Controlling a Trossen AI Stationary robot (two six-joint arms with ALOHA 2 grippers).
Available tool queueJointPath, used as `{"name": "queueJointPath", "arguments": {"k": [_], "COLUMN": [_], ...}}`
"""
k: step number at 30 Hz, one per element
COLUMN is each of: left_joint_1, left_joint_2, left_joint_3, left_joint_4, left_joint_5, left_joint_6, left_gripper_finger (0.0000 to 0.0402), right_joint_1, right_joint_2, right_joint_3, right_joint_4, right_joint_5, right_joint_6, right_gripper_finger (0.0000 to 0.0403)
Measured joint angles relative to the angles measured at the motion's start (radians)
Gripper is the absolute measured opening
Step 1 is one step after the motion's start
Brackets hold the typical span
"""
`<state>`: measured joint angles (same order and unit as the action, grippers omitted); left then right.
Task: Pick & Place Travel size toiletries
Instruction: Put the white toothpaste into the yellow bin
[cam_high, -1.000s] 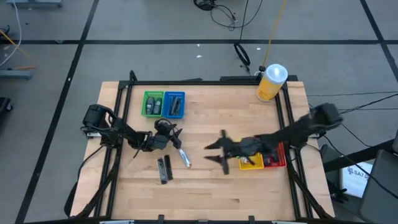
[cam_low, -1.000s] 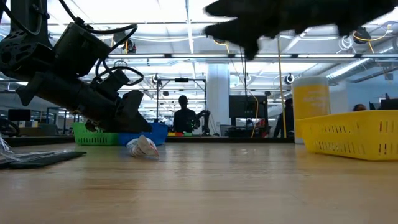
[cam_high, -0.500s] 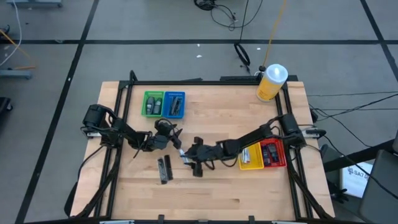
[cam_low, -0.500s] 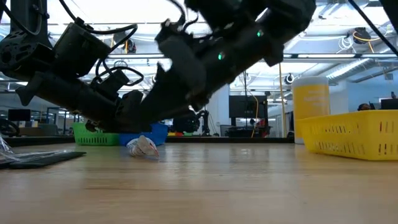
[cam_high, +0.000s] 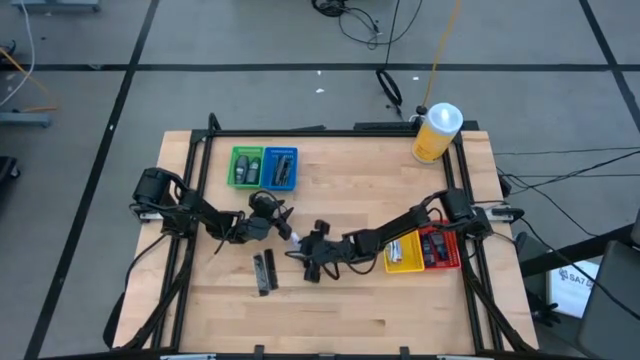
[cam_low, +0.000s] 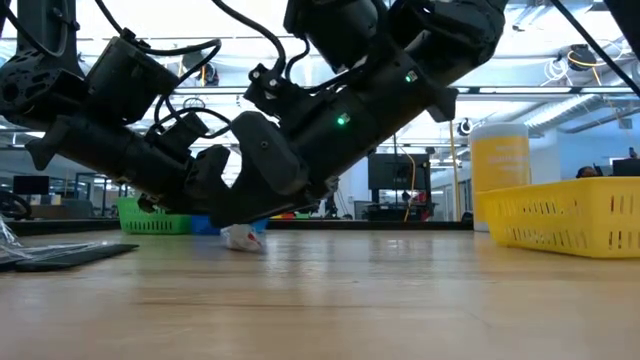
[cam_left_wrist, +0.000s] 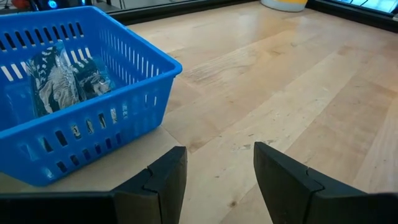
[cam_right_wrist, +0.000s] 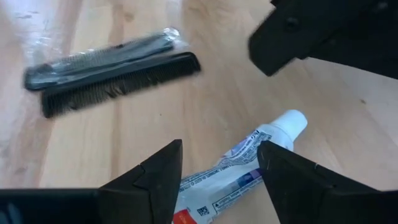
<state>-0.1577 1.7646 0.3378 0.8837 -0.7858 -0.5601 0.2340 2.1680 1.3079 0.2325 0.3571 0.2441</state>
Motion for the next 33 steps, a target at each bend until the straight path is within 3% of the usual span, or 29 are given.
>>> {"name": "queueJointPath", "arguments": {"k": [7, 14, 21, 27, 33], "left_joint_1": [0.000, 0.000, 0.000, 0.000, 0.000], "left_joint_2": [0.000, 0.000, 0.000, 0.000, 0.000], "left_joint_3": [0.000, 0.000, 0.000, 0.000, 0.000], "left_joint_4": [0.000, -0.004, -0.005, -0.005, -0.005], "left_joint_5": [0.000, 0.001, 0.001, 0.001, 0.002], "left_joint_6": [0.001, 0.004, 0.004, 0.003, 0.002], "left_gripper_finger": [0.0184, 0.0184, 0.0184, 0.0184, 0.0184], "right_joint_1": [0.008, 0.009, -0.011, -0.008, -0.008], "right_joint_2": [-0.048, -0.092, -0.069, -0.073, -0.074], "right_joint_3": [-0.009, -0.005, -0.014, -0.064, -0.102], "right_joint_4": [-0.009, -0.012, -0.157, -0.125, -0.046], "right_joint_5": [0.004, 0.008, 0.065, 0.037, 0.036], "right_joint_6": [-0.034, -0.045, 0.145, 0.165, 0.083], "right_gripper_finger": [0.0199, 0.0254, 0.0277, 0.0249, 0.0173]}}
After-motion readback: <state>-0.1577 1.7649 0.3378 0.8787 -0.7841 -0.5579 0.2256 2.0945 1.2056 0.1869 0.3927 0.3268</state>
